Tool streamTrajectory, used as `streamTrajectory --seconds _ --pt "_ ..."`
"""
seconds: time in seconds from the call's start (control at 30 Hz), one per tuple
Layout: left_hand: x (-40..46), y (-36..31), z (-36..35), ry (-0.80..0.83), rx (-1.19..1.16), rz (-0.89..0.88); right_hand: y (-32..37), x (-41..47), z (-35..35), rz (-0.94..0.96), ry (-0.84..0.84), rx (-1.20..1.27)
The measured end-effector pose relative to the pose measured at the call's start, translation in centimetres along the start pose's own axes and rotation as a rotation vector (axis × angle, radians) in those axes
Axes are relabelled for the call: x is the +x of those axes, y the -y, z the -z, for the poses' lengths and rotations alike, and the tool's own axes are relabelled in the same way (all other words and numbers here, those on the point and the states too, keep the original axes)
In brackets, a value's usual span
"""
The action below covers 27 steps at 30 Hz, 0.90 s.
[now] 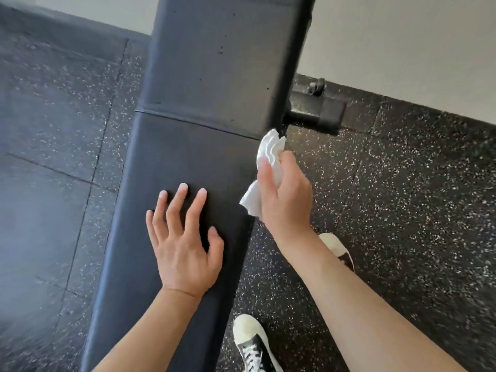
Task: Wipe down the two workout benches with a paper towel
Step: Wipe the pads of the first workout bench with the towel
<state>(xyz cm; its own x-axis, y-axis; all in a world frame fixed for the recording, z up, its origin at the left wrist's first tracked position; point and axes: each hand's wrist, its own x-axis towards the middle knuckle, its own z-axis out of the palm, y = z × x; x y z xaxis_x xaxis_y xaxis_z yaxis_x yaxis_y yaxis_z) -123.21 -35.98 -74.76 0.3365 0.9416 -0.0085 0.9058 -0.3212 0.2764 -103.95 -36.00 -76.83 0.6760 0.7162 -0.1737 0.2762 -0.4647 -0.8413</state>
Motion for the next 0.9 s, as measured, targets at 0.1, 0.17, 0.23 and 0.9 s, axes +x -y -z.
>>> streamTrajectory --seconds 0.1,0.17,0.23,0.9 --pt "-0.1 0.4 -0.3 0.012 0.033 -0.002 0.7 1.6 -1.6 -0.105 -0.141 0.084" --pt "-0.1 0.5 -0.6 0.011 0.034 -0.016 0.7 0.9 -1.9 -0.139 -0.162 0.153" --pt "-0.2 0.7 -0.7 0.01 0.027 -0.033 0.5 -1.6 -2.0 -0.143 -0.159 0.191" --pt "-0.3 0.6 -1.1 -0.051 0.045 -0.074 -0.5 -0.8 -3.7 -0.2 -0.249 0.457"
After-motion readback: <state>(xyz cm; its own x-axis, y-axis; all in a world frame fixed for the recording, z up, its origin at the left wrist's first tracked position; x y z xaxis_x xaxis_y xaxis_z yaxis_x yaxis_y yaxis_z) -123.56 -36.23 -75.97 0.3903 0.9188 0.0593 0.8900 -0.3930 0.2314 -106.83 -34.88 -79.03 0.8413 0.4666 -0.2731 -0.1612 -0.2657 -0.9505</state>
